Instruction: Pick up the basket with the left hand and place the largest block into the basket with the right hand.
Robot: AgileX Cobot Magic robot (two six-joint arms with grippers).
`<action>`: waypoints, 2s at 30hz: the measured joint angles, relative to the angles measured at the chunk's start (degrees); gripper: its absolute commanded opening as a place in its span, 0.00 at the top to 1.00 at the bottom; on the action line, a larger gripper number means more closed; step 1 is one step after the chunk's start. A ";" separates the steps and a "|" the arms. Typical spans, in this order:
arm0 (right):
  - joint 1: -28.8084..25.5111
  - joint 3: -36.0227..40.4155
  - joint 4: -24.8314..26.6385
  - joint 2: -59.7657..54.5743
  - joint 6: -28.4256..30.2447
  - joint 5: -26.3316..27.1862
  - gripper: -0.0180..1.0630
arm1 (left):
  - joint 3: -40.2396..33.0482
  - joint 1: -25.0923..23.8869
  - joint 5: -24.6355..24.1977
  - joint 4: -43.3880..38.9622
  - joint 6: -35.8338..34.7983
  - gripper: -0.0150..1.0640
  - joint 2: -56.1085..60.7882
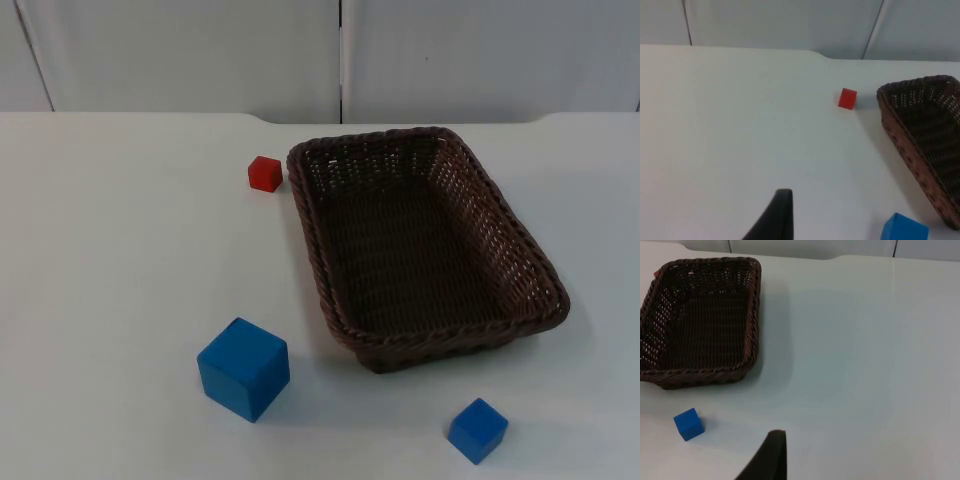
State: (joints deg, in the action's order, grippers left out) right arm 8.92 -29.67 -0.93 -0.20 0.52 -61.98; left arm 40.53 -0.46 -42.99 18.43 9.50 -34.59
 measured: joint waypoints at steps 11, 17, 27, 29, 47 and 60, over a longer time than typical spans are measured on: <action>0.00 0.00 -0.11 0.00 0.00 0.00 0.01 | 0.65 0.00 0.45 5.13 5.40 0.01 -6.03; 0.00 0.00 -0.11 0.00 0.00 0.00 0.01 | 0.65 0.00 0.62 15.22 14.24 0.01 -12.40; 0.00 0.00 -0.11 0.00 0.00 0.00 0.01 | 1.19 0.00 1.55 28.92 27.77 0.01 -26.49; 0.00 0.00 -0.11 0.00 0.00 0.00 0.01 | 2.62 0.12 1.55 30.44 29.03 0.01 -29.95; 0.00 0.00 -0.11 0.00 0.00 0.00 0.01 | 14.75 9.86 3.83 31.66 29.21 0.01 -48.69; 0.00 0.00 -0.11 0.00 0.00 0.00 0.01 | 21.37 12.97 5.24 31.77 24.74 0.01 -57.66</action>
State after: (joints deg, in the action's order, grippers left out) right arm 8.92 -29.67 -1.04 -0.20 0.52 -61.98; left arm 61.90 12.51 -37.75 50.20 34.24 -92.25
